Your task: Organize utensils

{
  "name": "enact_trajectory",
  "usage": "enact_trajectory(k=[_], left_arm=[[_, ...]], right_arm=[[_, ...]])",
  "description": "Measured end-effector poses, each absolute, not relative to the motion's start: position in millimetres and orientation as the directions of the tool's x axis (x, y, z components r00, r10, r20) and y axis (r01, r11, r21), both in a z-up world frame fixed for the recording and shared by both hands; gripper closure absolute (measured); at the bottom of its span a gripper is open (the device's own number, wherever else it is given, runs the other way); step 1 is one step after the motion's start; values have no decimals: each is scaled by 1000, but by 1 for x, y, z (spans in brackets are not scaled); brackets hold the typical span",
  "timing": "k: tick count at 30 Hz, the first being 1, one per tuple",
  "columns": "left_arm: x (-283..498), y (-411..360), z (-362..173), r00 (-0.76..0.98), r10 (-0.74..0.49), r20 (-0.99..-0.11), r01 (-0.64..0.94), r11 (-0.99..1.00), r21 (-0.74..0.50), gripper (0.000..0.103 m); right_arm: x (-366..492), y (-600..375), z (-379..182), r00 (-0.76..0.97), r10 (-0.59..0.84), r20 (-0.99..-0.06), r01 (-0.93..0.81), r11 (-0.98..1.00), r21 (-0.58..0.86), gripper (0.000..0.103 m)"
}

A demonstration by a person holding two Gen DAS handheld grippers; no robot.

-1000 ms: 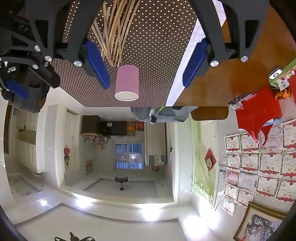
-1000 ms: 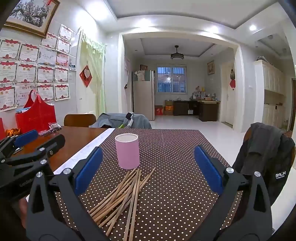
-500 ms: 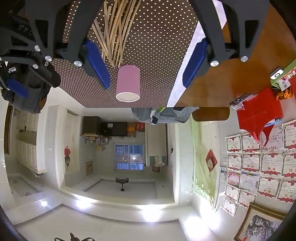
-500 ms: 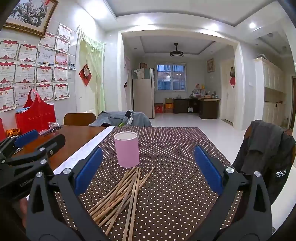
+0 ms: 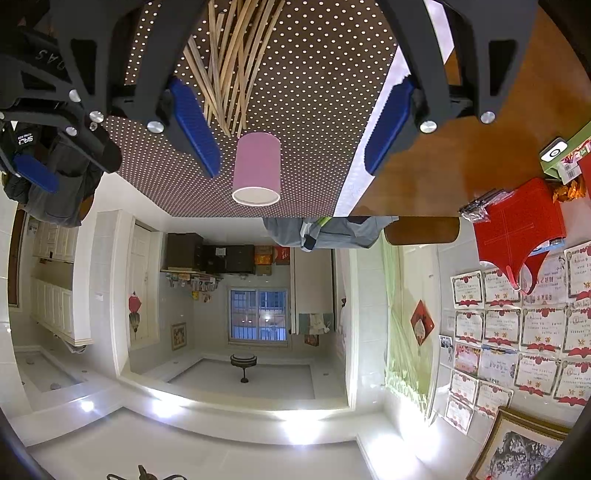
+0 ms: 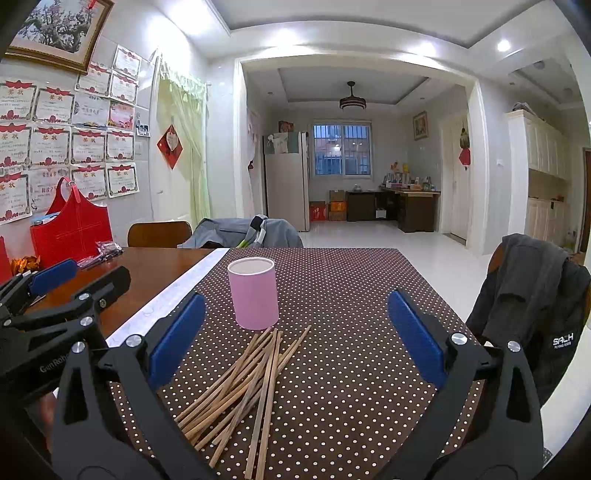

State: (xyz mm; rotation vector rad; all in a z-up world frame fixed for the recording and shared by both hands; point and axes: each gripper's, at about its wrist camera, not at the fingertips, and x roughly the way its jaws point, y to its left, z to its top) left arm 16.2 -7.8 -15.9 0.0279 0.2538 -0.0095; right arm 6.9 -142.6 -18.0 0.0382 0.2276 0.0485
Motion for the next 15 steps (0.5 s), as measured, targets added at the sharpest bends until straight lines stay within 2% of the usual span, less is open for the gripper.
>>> enact_trajectory(k=[15], left_arm=[[13,-6,-20,967,-12,-255,19,1000,25,24]], right_arm=[[3,-143,-24,968,57,-243,-43,997,62,6]])
